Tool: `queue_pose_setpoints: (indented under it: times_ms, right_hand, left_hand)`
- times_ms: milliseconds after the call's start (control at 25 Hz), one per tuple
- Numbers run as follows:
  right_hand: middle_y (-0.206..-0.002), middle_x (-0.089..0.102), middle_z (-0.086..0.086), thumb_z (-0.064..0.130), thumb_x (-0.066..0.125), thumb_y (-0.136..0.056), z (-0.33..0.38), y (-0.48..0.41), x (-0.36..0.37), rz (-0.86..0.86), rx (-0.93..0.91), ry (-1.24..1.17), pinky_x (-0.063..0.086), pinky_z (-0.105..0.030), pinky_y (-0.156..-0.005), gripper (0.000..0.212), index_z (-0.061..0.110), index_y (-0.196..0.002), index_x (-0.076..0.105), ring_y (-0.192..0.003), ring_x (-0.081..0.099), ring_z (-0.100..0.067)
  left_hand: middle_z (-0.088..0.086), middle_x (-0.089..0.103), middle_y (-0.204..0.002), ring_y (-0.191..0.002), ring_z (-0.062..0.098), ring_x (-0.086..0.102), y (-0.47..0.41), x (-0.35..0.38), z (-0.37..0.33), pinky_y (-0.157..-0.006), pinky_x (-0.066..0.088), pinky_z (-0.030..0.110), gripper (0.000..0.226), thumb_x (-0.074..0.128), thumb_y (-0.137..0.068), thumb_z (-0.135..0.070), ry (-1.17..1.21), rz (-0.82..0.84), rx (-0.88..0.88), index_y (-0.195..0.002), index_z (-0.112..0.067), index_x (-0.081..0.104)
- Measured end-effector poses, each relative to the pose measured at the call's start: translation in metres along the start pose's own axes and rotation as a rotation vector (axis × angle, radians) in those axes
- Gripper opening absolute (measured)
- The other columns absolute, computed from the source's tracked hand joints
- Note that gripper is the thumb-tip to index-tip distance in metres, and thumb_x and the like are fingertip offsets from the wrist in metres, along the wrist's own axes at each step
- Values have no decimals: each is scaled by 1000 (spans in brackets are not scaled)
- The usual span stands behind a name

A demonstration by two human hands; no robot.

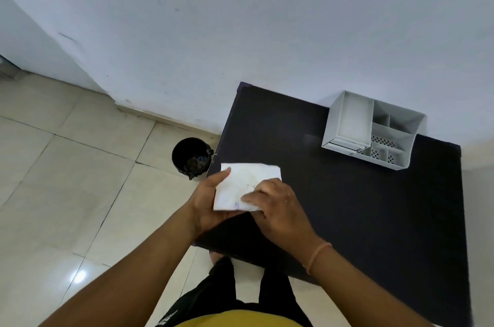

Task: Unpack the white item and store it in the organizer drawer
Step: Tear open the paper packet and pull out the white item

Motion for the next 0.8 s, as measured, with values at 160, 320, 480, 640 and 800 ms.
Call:
queue_pose_setpoints:
  times_ms: [160, 320, 480, 640, 800]
  right_hand:
    - [-133, 58, 9, 42, 72, -87, -16, 7, -58, -56, 280, -270, 48, -31, -106, 48, 30, -132, 62, -124, 52, -10]
    - [-120, 68, 7, 47, 81, -83, -35, -4, -77, -7, 529, -337, 57, -34, -98, 52, 25, -127, 64, -111, 64, -14]
    - [-83, 67, 10, 37, 88, -80, -38, -1, -91, -40, 568, -363, 48, -18, -66, 23, 24, -94, 74, -76, 65, -8]
    - [-83, 71, 9, 28, 88, -80, -26, 8, -97, -24, 478, -542, 49, -17, -64, 15, 23, -84, 74, -73, 64, -5]
    - [-97, 68, 6, 28, 89, -76, -25, 21, -95, -10, 518, -639, 54, -24, -75, 32, 27, -103, 72, -87, 64, -11]
  left_hand:
    - [18, 76, -133, -114, 41, 74, 2, 49, -25, -97, 59, 58, 41, 58, -103, -17, -83, 123, 138, -143, -12, 65]
    - [17, 74, -137, -122, 44, 71, 7, 76, -41, -95, 60, 60, 35, 56, -106, -14, -219, 188, 189, -140, -19, 66]
    - [16, 72, -140, -126, 44, 69, 11, 80, -47, -103, 56, 64, 39, 59, -105, -16, -299, 190, 225, -144, -20, 63]
    - [15, 73, -139, -122, 41, 73, 15, 83, -47, -92, 63, 57, 39, 59, -106, -19, -290, 202, 223, -145, -22, 62]
    - [16, 75, -135, -114, 40, 76, 24, 86, -46, -93, 62, 59, 33, 56, -107, -16, -225, 210, 214, -139, -20, 64]
Point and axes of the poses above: each hand's wrist, its own y-axis away from the middle knuckle, its own x-axis out of the palm, z = x × y, the point moved 7 cm from there along -y, towards the middle knuckle
